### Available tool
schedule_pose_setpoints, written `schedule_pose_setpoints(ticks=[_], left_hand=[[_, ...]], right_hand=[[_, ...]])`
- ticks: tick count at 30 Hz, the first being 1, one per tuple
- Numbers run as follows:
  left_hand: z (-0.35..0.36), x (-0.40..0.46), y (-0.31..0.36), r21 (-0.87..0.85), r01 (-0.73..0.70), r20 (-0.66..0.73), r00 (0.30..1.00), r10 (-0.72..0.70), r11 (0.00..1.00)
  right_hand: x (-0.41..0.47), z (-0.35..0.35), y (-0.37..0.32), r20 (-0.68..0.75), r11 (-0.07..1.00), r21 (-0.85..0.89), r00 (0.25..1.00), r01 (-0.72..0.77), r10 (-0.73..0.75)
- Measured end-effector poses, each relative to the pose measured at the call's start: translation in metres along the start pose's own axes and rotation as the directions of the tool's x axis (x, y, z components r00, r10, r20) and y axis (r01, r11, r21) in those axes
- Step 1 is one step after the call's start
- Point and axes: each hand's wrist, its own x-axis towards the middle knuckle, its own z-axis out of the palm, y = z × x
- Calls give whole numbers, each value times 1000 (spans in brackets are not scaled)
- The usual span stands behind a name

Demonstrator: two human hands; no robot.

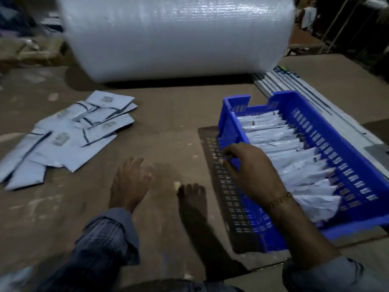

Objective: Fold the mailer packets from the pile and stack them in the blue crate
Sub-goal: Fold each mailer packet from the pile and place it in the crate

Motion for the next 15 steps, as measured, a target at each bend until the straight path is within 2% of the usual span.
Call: schedule_pose_setpoints(ticks=[6, 9, 12, 14, 15], left_hand=[[12, -12, -194, 280, 157, 97, 977, -191, 947], [11, -2, -261, 304, 180, 114, 968, -224, 936], [-8, 14, -285, 380, 71, 193, 969, -155, 922], [-23, 21, -292, 323, 70, 198, 970, -139, 944], [-38, 21, -283, 252, 114, 168, 973, -159, 961]], right_hand=[[41, 88, -91, 82, 994, 48, 992, 94, -98], [66, 136, -130, 137, 991, 68, 983, 115, -124], [93, 183, -167, 198, 984, 93, 966, 152, -168], [114, 211, -188, 230, 982, 94, 956, 165, -182], [125, 225, -195, 256, 983, 99, 951, 154, -175]])
